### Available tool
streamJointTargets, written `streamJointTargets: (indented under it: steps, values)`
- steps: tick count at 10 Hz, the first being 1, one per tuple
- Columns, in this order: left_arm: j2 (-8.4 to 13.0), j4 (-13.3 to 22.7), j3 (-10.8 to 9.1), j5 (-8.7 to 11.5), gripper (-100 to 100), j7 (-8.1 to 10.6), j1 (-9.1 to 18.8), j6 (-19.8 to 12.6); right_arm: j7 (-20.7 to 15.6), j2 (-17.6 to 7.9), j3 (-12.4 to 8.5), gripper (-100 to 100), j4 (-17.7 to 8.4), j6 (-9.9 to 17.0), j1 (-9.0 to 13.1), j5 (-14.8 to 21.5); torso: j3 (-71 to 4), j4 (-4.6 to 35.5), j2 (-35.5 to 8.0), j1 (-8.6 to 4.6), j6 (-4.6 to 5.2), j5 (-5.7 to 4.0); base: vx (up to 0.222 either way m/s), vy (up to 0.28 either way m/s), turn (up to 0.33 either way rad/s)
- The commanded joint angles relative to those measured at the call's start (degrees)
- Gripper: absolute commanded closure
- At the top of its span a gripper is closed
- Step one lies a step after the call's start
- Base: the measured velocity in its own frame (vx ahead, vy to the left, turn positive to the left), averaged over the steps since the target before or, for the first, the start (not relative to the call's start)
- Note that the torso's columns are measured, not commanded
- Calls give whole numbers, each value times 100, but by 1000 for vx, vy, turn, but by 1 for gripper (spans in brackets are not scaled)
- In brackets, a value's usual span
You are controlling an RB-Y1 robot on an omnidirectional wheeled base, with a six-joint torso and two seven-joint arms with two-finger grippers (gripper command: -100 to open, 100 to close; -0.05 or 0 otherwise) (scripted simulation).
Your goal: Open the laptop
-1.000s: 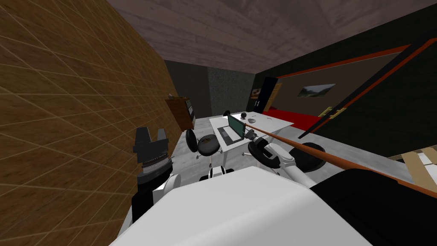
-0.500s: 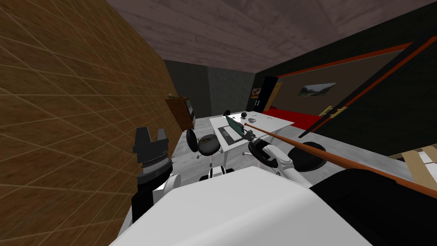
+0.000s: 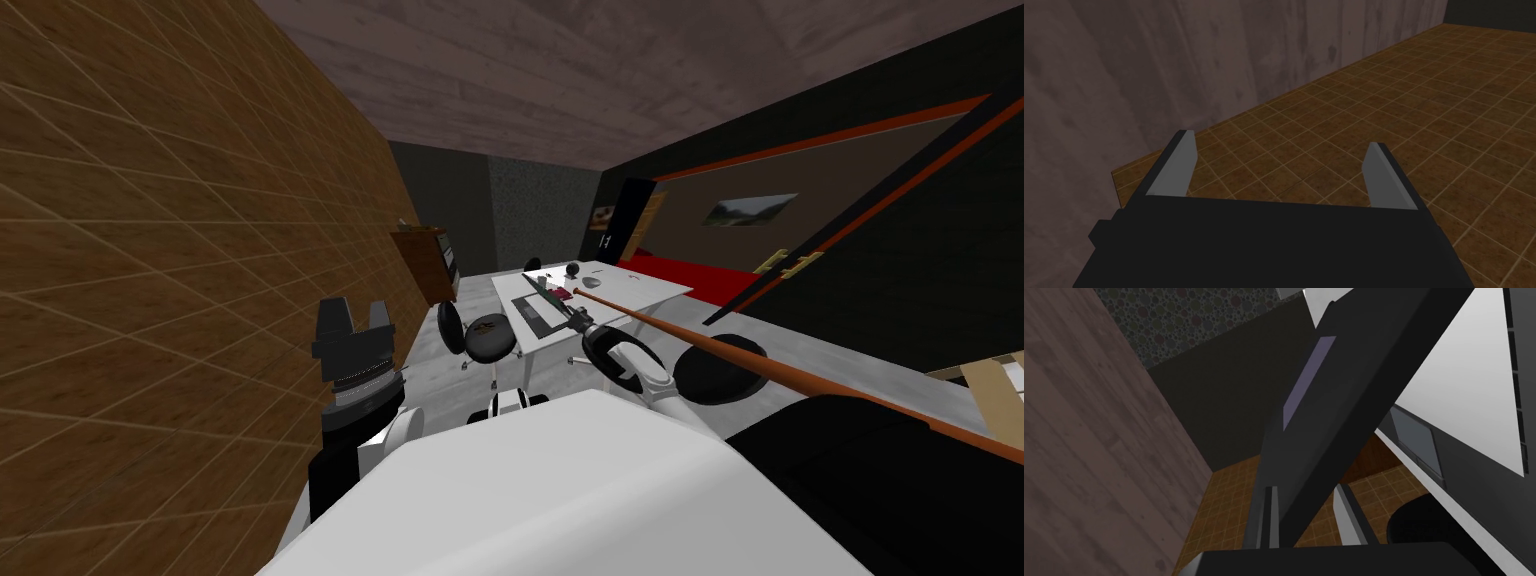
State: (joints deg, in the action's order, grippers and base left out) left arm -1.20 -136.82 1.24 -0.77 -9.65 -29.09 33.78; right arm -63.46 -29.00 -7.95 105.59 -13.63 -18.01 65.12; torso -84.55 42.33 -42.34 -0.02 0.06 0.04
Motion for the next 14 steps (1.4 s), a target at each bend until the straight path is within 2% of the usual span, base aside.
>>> streamJointTargets:
  steps: [1, 2, 3, 4, 5, 7, 8, 10, 11, 12, 14]
  values:
    - [0, 0, 0, 0, 0, 0, 0, 0, -395, 203, 130, 100, 40, 130, 23, 260, 1, 4, -2, 5, 0, 3, -13, -23, 21]
    - [0, 0, 0, 0, 0, 0, 0, 0, -528, 342, 209, 100, 55, 198, 39, 424, 4, 4, -6, 10, -3, 4, -21, -37, 44]
    - [0, 0, 0, 0, 0, 0, 0, 0, -628, 342, 209, 100, 55, 198, 39, 424, 6, 3, -9, 11, -8, 2, -20, -26, 28]
    - [0, 0, 0, 0, 0, 0, 0, 0, -834, 481, 287, 100, 71, 266, 55, 589, 4, 6, -6, 12, -5, 5, -23, -22, 23]
    - [0, 0, 0, 0, 0, 0, 0, 0, -860, 481, 287, 100, 71, 266, 55, 589, 4, 6, -8, 14, -6, 5, -19, -18, 22]
    - [0, 0, 0, 0, 0, 0, 0, 0, -1227, 759, 444, 100, 103, 402, 87, 918, 5, 6, -8, 10, -4, 3, -23, -29, 33]
    - [0, 0, 0, 0, 0, 0, 0, 0, -1324, 759, 444, 100, 103, 402, 87, 918, 5, 3, -5, 8, -13, 0, -26, -26, 32]
    - [0, 0, 0, 0, 0, 0, 0, 0, -1702, 1038, 600, 100, 134, 538, 119, 1247, 3, 5, -4, 12, -6, 3, -23, -26, 34]
    - [0, 0, 0, 0, 0, 0, 0, 0, -1789, 1038, 600, 100, 134, 538, 119, 1247, 4, 6, -6, 11, -10, 3, -20, -24, 27]
    - [0, 0, 0, 0, 0, 0, 0, 0, -1571, 840, 531, -100, 171, 510, 63, 1164, 4, 8, -6, 11, -5, 5, -1, 15, -16]
    - [-1, 0, 1, 0, 0, 0, 0, 0, -1325, 519, 405, -100, 238, 472, 15, 1056, -4, -4, 7, 25, -5, 4, 17, 87, -46]
